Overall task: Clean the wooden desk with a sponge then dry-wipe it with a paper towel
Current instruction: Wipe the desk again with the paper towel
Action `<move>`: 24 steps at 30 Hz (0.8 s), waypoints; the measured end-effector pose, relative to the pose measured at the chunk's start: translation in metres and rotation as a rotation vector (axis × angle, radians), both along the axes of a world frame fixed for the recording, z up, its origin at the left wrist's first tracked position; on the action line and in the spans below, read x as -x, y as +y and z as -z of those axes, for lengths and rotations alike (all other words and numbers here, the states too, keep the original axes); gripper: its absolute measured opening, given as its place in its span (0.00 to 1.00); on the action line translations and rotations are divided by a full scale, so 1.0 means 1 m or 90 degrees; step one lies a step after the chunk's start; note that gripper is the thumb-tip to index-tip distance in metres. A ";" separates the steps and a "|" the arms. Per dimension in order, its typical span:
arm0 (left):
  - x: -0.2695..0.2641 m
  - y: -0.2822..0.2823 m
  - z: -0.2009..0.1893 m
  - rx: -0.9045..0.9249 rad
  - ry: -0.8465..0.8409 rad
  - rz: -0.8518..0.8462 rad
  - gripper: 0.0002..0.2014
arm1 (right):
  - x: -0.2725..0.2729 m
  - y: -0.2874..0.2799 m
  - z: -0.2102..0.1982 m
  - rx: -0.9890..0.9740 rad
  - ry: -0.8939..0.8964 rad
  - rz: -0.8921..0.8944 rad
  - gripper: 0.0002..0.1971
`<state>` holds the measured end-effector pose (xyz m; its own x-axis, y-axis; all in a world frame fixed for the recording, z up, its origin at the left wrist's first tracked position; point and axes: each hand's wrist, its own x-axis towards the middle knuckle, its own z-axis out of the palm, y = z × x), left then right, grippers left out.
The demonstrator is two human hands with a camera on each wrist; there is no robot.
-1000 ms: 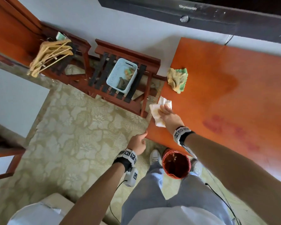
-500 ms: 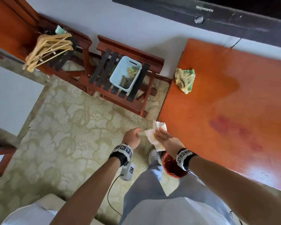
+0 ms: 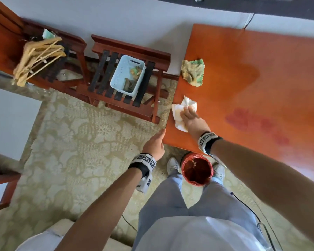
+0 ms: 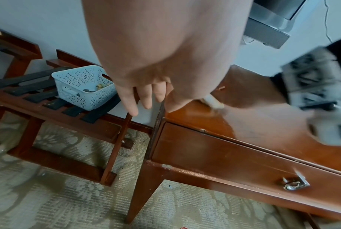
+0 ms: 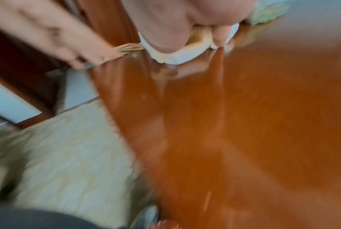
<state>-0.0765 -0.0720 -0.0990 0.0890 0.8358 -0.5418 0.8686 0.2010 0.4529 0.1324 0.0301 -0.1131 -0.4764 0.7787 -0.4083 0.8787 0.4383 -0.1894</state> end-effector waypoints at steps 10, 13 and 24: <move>-0.044 0.026 -0.023 -0.061 0.073 0.046 0.35 | -0.057 -0.100 -0.010 0.081 0.049 -0.119 0.39; -0.064 0.039 -0.017 -0.044 0.091 0.084 0.39 | -0.076 -0.072 -0.005 0.057 0.048 0.015 0.36; -0.089 0.027 0.009 -0.042 0.110 0.025 0.60 | -0.100 0.117 -0.002 -0.010 -0.036 0.218 0.30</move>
<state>0.0120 -0.0449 -0.1084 0.0331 0.8679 -0.4957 0.9412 0.1397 0.3075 0.2329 0.1471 -0.1110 -0.1634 0.8959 -0.4131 0.9841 0.1184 -0.1325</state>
